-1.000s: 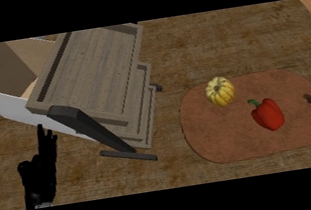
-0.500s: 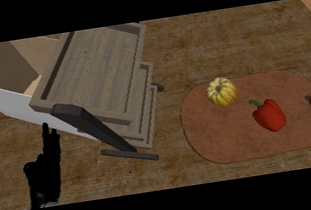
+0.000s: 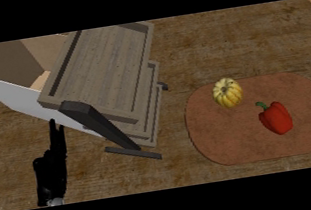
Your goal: Pick the bell pepper from the cutting board and place it in the tiered basket
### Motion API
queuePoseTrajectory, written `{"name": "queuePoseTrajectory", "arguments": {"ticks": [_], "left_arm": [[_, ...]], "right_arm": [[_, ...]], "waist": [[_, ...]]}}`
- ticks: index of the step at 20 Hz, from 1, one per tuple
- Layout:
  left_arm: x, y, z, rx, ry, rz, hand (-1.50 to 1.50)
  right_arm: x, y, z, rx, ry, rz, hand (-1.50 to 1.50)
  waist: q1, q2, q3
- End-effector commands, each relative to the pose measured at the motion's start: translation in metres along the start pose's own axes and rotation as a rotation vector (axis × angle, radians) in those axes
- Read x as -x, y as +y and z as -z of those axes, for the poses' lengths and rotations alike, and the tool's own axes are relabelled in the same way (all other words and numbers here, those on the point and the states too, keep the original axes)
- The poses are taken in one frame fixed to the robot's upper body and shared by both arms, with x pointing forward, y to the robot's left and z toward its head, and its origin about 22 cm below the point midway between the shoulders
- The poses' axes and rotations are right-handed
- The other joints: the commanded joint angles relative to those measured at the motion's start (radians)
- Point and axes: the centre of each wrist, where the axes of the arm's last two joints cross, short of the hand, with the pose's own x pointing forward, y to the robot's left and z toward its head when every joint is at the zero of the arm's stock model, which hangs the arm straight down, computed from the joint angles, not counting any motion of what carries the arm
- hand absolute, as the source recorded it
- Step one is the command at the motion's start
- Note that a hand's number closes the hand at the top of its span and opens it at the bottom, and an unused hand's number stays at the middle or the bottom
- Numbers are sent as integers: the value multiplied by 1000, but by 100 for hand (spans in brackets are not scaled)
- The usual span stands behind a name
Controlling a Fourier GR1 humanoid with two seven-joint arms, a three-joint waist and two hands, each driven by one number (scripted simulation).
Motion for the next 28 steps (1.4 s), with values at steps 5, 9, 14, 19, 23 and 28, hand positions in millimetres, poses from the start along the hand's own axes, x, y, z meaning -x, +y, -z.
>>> {"name": "queuePoseTrajectory", "arguments": {"ticks": [5, 9, 14, 19, 23, 28], "left_arm": [[0, -15, 11, 72, 65, -8, 0], [7, -10, -6, 62, 58, -11, 0], [17, -24, -16, 79, 69, -5, 0], [1, -19, -8, 62, 67, -13, 0], [15, -15, -9, 52, 75, -8, 0], [16, -5, 4, 48, 68, -4, 0]], "right_arm": [[-15, 36, 6, 7, 62, -177, -150], [-23, 49, 1, -51, 150, -258, -150], [-30, 60, 20, -83, 174, -272, -150], [-40, 87, 18, -109, 144, -243, -150], [-36, 89, 43, -154, 200, -306, -150], [-35, 98, 50, -213, 265, -365, -150]], "waist": [[9, 9, -4], [13, 6, -5], [11, 6, -5], [5, 4, -4], [6, 7, -4], [1, 7, -5]]}}
